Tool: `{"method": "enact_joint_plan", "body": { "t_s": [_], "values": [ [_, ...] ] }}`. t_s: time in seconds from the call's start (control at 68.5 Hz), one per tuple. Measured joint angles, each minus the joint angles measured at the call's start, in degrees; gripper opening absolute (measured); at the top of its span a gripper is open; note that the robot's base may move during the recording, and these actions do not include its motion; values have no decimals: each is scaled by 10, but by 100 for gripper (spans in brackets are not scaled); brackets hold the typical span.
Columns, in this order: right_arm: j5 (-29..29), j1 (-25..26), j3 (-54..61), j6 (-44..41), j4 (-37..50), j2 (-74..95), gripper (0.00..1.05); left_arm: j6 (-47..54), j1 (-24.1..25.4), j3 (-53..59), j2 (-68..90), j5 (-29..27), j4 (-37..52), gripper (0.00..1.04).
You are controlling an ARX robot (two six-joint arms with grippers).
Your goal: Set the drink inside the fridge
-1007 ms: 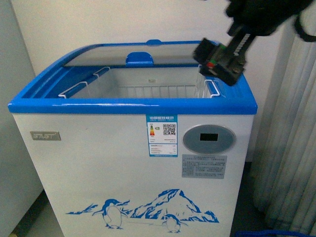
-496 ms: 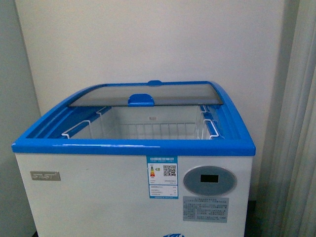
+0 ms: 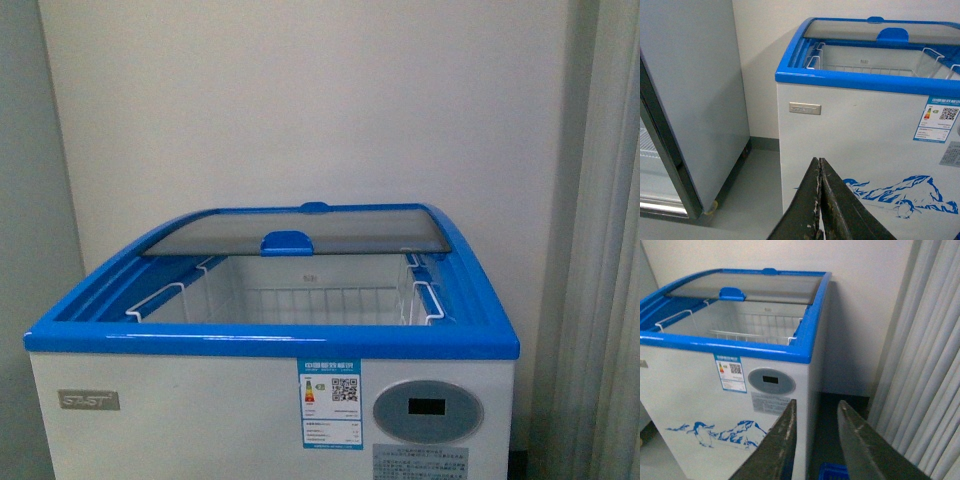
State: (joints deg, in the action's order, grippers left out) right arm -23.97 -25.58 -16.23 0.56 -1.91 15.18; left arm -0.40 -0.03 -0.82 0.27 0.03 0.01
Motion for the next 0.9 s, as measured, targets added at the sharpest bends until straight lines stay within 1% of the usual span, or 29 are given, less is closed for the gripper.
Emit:
{"method": "enact_joint_plan", "body": {
  "t_s": [0.044, 0.073, 0.219, 0.394, 0.423, 0.438, 0.467, 0.496, 0.54, 0.905],
  "values": [
    [25, 32, 14, 0, 2, -17, 5, 0, 0, 0, 0, 0, 0, 3],
    [41, 47, 22, -3, 3, -25, 2, 0, 0, 0, 0, 0, 0, 3],
    [100, 108, 57, -3, 5, -55, 3, 0, 0, 0, 0, 0, 0, 3],
    [148, 159, 85, -3, 8, -81, 3, 0, 0, 0, 0, 0, 0, 3],
    [171, 173, 89, -3, 8, -85, 3, 0, 0, 0, 0, 0, 0, 3],
    [196, 190, 91, -4, 8, -88, 3, 0, 0, 0, 0, 0, 0, 3],
    [220, 214, 96, -4, 8, -92, 3, 0, 0, 0, 0, 0, 0, 3],
    [232, 233, 99, -4, 8, -96, 3, 0, 0, 0, 0, 0, 0, 3],
    [232, 249, 104, -4, 8, -101, 3, 0, 0, 0, 0, 0, 0, 3],
    [238, 254, 134, -4, 14, -124, 3, 0, 0, 0, 0, 0, 0, 3]
  ]
}}
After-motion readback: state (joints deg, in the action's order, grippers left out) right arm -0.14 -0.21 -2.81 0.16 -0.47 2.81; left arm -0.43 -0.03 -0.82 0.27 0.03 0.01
